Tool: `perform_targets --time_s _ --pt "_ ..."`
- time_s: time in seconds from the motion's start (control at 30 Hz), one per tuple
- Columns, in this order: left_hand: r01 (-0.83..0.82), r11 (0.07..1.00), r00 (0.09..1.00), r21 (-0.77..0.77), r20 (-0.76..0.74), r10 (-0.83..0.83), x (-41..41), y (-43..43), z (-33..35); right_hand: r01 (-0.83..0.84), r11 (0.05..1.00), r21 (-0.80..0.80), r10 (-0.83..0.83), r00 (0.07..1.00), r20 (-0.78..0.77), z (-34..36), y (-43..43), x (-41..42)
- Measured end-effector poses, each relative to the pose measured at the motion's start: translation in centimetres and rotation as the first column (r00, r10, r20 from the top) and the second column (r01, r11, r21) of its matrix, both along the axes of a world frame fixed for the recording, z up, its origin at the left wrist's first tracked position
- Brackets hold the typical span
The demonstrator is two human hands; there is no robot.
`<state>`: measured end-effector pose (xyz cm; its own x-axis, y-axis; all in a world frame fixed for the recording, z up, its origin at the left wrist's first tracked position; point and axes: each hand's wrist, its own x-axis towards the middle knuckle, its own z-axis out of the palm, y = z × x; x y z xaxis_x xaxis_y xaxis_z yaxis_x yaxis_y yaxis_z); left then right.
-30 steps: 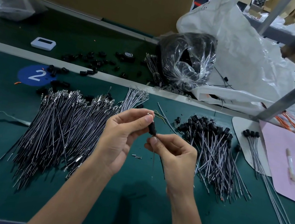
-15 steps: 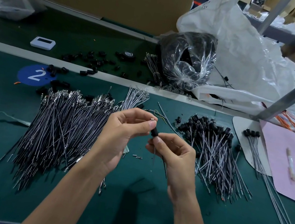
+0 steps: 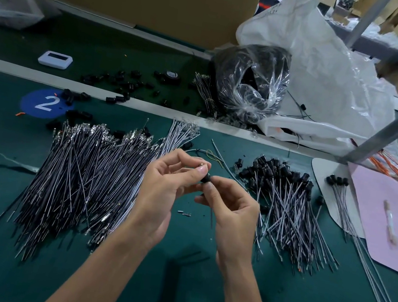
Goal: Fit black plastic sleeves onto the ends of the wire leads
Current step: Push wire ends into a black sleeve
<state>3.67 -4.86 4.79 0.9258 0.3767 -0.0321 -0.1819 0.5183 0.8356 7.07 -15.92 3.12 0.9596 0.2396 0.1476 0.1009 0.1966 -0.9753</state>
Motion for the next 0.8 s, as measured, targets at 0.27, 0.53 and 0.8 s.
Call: perform_targets --time_s 0.27,0.53,0.8 --pt "-0.001 1.000 0.998 0.028 0.066 -0.001 0.0 -0.1 -0.5 0.010 0.989 -0.148 0.001 0.997 0.074 -0.1 -0.2 -0.1" --pt "0.007 0.998 1.000 0.061 0.022 -0.008 -0.3 -1.2 -1.8 0.128 0.980 -0.151 -0.106 0.983 0.147 -0.4 0.0 0.1" --pt "-0.133 0.989 0.979 0.068 0.162 0.121 -0.6 -1.7 -1.6 0.137 0.984 -0.113 -0.110 0.970 0.219 -0.3 0.3 -0.9"
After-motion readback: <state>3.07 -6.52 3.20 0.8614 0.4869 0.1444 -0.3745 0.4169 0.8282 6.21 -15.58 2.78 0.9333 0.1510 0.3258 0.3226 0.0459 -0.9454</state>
